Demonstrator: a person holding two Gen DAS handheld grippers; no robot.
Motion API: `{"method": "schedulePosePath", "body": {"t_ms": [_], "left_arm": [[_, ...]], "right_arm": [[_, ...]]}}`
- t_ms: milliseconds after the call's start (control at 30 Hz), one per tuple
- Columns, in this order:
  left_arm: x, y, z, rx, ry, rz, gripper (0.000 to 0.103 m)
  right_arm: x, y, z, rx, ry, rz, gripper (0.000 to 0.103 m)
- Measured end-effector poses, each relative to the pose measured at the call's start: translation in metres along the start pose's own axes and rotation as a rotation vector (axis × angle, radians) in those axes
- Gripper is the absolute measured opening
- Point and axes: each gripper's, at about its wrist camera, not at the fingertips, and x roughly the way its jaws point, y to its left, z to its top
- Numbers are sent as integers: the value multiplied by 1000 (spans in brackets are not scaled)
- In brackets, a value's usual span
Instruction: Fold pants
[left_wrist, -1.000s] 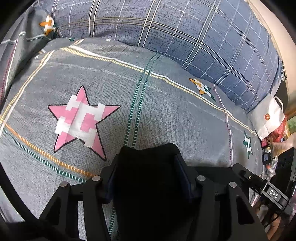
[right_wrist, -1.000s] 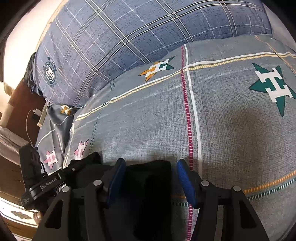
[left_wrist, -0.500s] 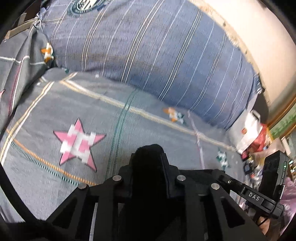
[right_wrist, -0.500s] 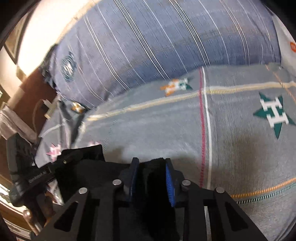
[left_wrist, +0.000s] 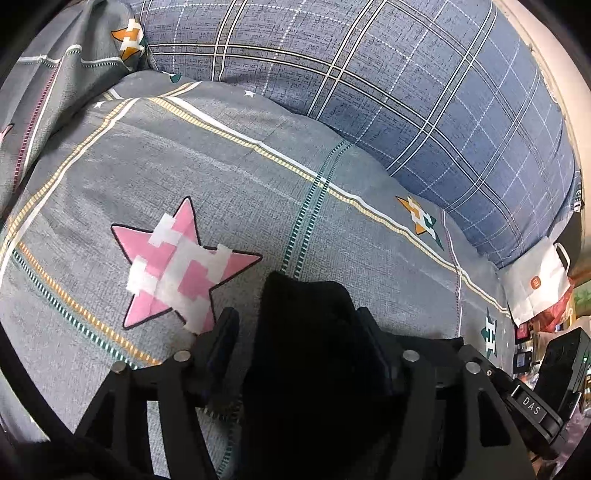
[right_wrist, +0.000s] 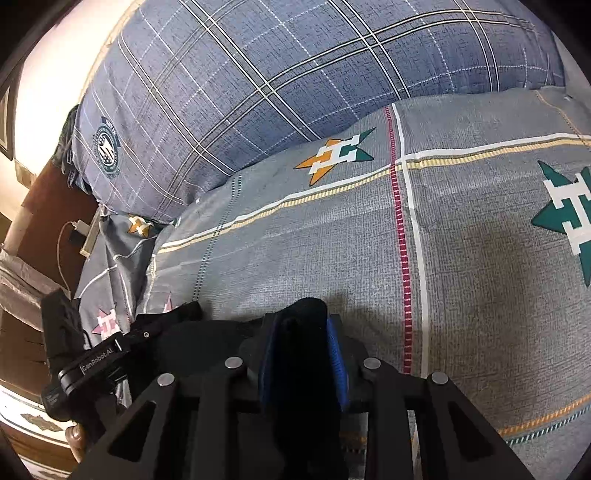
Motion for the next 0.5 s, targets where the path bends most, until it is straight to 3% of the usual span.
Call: {"method": "schedulePosePath", "body": {"t_ms": [267, 333, 400, 500], "left_arm": [[-37, -16, -20, 123, -73, 98, 69], [-43, -16, -27, 158, -86, 128, 70], [-45, -14, -34, 167, -91, 138, 72], [-41, -14, -39, 169, -72, 133, 72]], "right_arm": [[-31, 14, -10, -36, -45, -43, 31], [-32, 13, -14, -31, -24, -58, 40], [-34, 8, -22, -9, -8, -43, 70], [-34, 1, -37, 13, 13, -40, 71]]}}
